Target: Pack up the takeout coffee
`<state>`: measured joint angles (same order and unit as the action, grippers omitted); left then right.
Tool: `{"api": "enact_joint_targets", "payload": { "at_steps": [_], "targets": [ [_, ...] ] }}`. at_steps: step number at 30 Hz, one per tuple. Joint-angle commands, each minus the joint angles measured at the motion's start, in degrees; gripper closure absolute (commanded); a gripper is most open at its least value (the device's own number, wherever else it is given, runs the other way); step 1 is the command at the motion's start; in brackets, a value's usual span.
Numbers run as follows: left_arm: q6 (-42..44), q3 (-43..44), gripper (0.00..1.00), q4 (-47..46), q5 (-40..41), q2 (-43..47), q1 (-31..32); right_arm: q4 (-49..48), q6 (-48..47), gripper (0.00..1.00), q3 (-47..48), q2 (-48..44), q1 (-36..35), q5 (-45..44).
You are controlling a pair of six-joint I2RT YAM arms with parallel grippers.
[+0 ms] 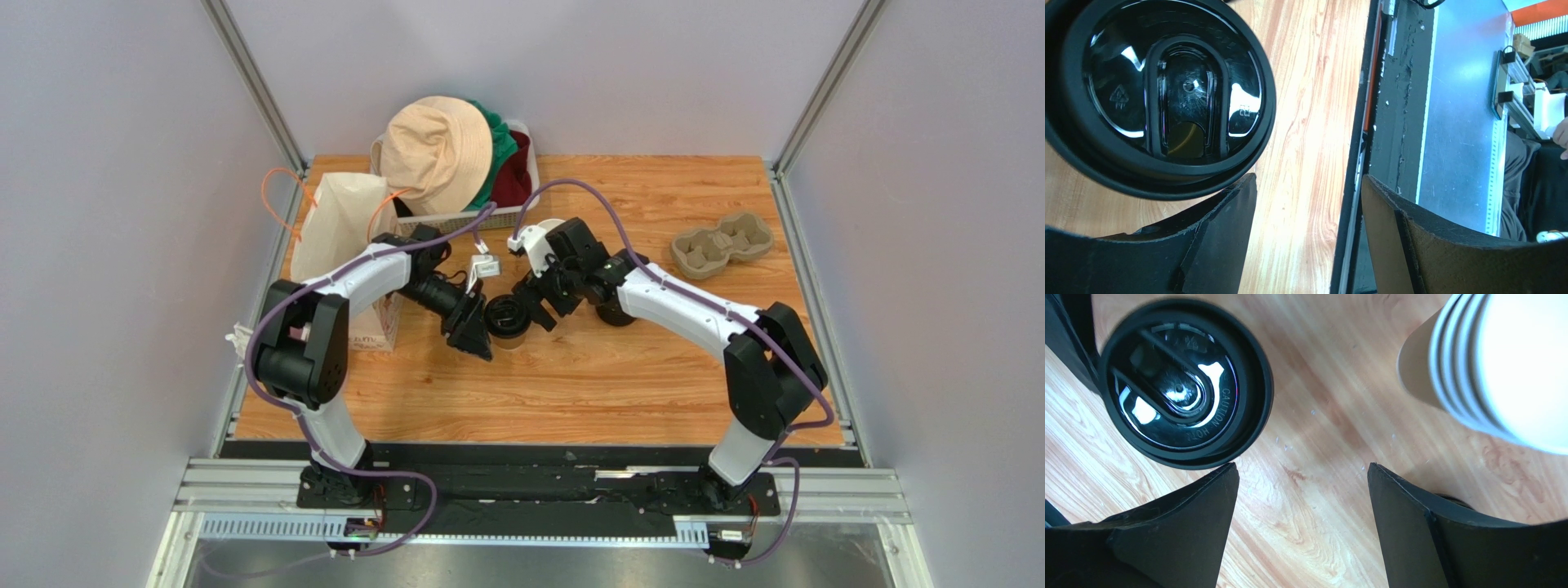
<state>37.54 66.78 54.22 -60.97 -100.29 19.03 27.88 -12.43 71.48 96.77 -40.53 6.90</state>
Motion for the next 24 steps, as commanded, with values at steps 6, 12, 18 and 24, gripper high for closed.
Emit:
{"api": "enact_joint_targets", "payload": {
  "at_steps": [6,12,18,24],
  "targets": [
    [0.2,2.6,0.28,0.0,-2.5,6.4,-2.3,0.3,2.5,0.19,3.3,-4.3,4.2,8.7],
    [-9.3,0.5,0.28,-10.6,5.6,10.8,-4.3,4.6,7.5,0.19,7.3,-4.7,7.7,22.5],
    [-13.7,0.3,0.27,-13.8,10.4,8.2,-4.2,6.8,11.8,0.19,13.1,3.5,7.8,27.3],
    [-14.8,0.7,0.27,-15.4,12.0,5.2,-3.8,6.3,14.9,0.21,13.8,7.7,7.9,29.7]
  ]
}}
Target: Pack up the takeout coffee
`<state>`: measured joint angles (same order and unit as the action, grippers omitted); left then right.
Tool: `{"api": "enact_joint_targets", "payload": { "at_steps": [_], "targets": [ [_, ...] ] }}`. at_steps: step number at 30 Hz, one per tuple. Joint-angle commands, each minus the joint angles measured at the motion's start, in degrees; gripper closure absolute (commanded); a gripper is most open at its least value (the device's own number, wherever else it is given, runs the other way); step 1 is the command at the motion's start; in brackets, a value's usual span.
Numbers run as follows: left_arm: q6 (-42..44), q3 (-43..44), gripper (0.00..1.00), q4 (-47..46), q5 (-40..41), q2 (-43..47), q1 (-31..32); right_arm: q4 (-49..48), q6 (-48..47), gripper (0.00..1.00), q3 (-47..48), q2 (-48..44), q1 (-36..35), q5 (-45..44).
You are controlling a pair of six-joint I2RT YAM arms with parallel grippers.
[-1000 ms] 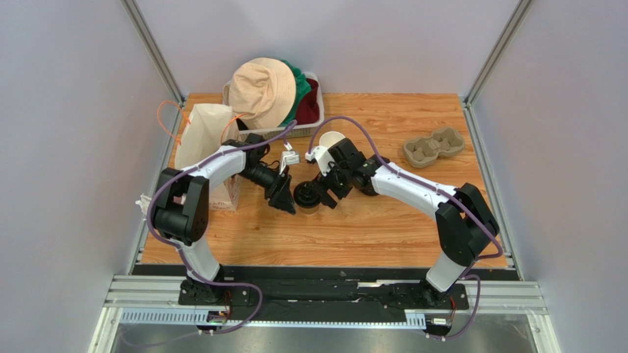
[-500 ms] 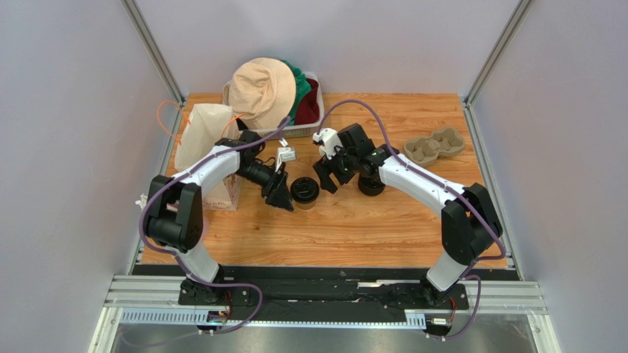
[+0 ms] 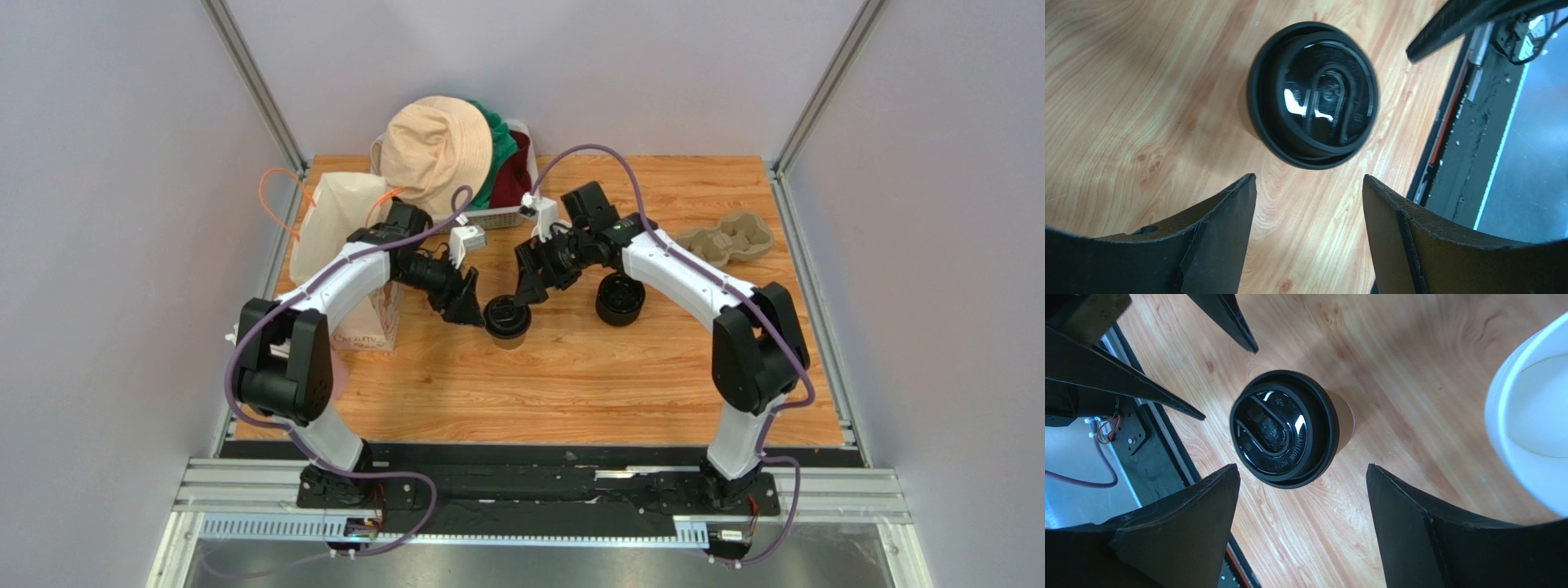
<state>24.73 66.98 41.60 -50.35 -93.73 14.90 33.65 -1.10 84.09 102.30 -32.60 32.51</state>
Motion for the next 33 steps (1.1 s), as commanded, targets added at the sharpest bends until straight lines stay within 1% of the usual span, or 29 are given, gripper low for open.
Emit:
{"api": "enact_joint_targets", "payload": {
  "at_steps": [1,9,18,24,33],
  "targets": [
    [-2.1,0.8,0.27,-2.9,1.3,-1.6,0.4,0.4,4.0,0.21,1.0,2.5,-0.1,4.3],
    [-3.5,3.0,0.27,-3.9,2.0,-4.2,1.5,-1.1,4.7,0.23,-0.6,3.8,-0.2,3.3],
    [-3.7,2.1,0.27,-5.2,3.9,-5.4,2.2,-4.0,6.8,0.24,-1.9,5.1,-0.5,2.8],
    [-3.9,1.9,0.27,-5.6,3.8,-5.6,2.2,-4.5,7.5,0.29,-1.7,6.2,-1.0,-0.4],
    [-3.8,1.7,0.27,-5.7,3.8,-5.6,2.2,-6.0,9.2,0.33,-1.7,7.1,-2.0,-1.0]
  ]
}}
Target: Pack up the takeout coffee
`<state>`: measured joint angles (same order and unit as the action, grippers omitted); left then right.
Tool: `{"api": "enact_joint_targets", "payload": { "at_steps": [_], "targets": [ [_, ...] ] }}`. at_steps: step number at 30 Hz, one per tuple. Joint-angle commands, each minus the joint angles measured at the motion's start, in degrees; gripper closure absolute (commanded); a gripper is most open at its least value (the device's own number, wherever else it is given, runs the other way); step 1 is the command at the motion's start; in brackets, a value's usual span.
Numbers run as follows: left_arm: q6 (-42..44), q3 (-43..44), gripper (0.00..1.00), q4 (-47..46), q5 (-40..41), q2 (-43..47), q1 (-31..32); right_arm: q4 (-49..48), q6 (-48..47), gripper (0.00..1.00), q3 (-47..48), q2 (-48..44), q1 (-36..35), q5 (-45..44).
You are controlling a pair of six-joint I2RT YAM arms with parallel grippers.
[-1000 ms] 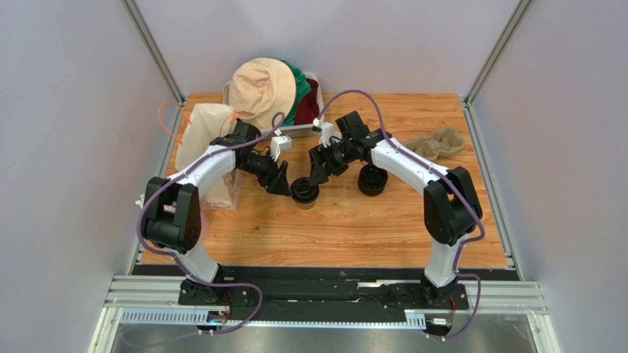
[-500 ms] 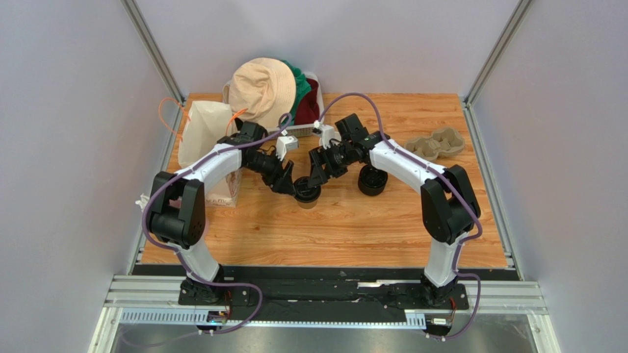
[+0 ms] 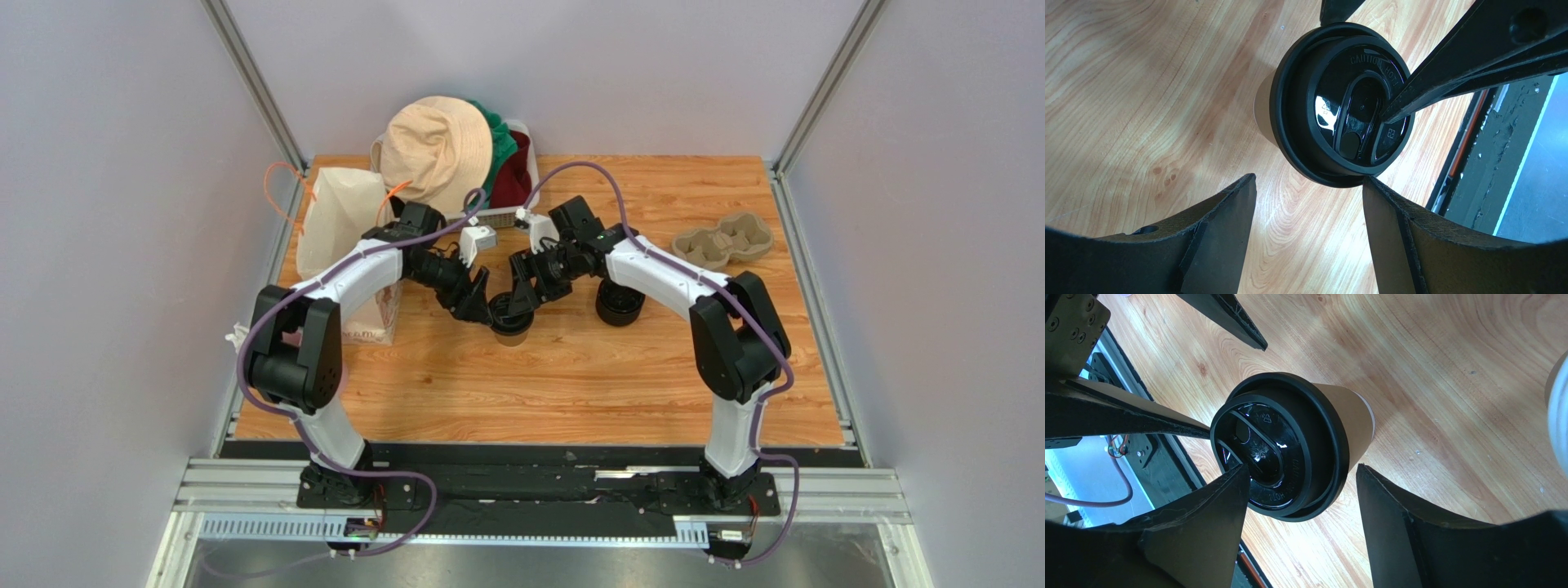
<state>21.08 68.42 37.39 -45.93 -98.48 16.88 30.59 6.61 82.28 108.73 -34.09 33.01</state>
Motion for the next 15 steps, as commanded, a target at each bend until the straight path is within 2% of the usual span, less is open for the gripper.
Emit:
{"api": "enact_joint_targets", "payload": {
  "at_steps": [1,15],
  "targets": [
    [-0.1,0.1,0.27,-1.5,-0.6,-0.8,0.3,-3.0,1.5,0.33,0.2,0.7,-0.6,-2.0],
    [-0.1,-0.3,0.27,-1.5,-0.8,-1.0,0.2,-4.2,3.3,0.33,0.7,-1.3,-0.2,1.6]
  ]
}}
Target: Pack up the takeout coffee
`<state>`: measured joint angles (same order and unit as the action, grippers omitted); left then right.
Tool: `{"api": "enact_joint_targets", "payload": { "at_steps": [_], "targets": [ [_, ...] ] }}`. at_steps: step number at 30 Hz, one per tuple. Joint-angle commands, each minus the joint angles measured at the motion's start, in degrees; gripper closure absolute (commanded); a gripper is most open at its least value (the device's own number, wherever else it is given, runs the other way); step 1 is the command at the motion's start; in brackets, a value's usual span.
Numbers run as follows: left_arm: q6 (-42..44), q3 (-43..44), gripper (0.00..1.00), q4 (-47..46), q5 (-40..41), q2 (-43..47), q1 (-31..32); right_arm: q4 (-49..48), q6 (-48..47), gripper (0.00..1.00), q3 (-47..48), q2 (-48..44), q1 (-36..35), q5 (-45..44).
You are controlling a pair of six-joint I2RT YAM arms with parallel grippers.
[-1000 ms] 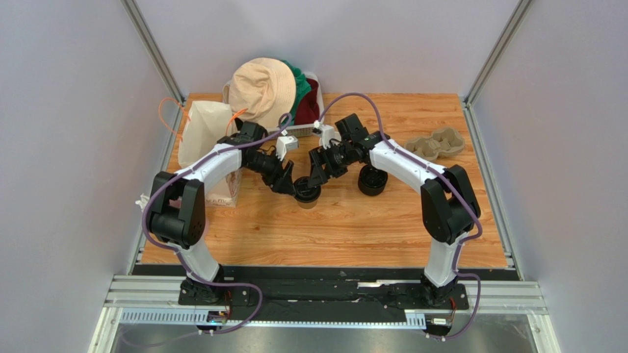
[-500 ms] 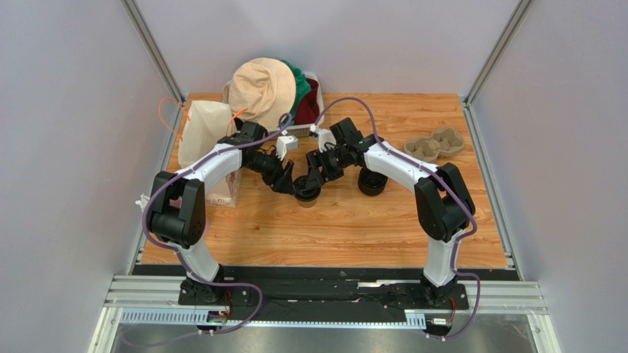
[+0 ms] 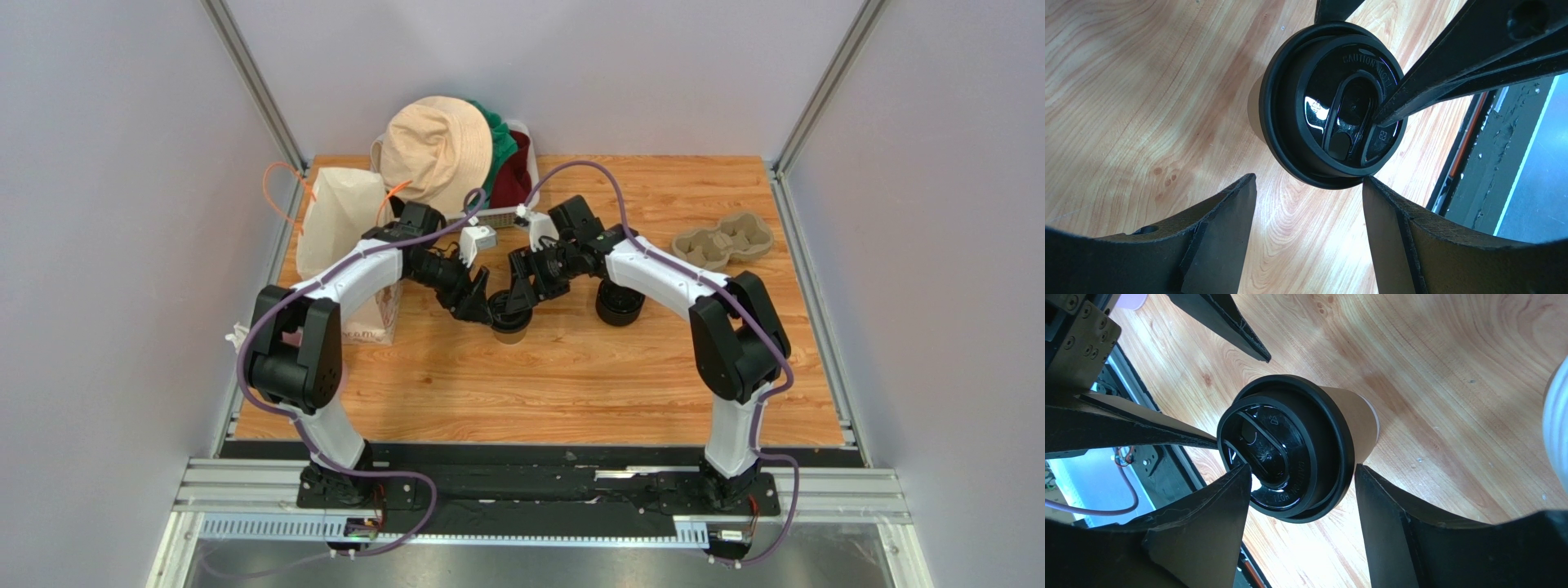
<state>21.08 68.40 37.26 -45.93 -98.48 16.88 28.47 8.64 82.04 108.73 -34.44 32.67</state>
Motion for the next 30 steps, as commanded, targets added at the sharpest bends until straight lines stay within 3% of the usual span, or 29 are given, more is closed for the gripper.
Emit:
{"api": "enact_joint_targets", "payload": {
  "at_steps": [1,15,30],
  "targets": [
    [-0.2,-0.2,0.27,-1.4,-0.7,-0.9,0.2,-2.2,1.7,0.33,1.2,-0.8,0.3,2.7],
    [-0.2,-0.3,0.27,-1.4,-1.1,-0.8,0.2,-0.9,3.0,0.33,4.5,3.2,1.2,-0.1],
    [0.5,0.2,0.27,-0.8,1.5,1.7,-0.4,0.3,1.6,0.45,3.3,4.6,1.2,-3.4]
  ]
}}
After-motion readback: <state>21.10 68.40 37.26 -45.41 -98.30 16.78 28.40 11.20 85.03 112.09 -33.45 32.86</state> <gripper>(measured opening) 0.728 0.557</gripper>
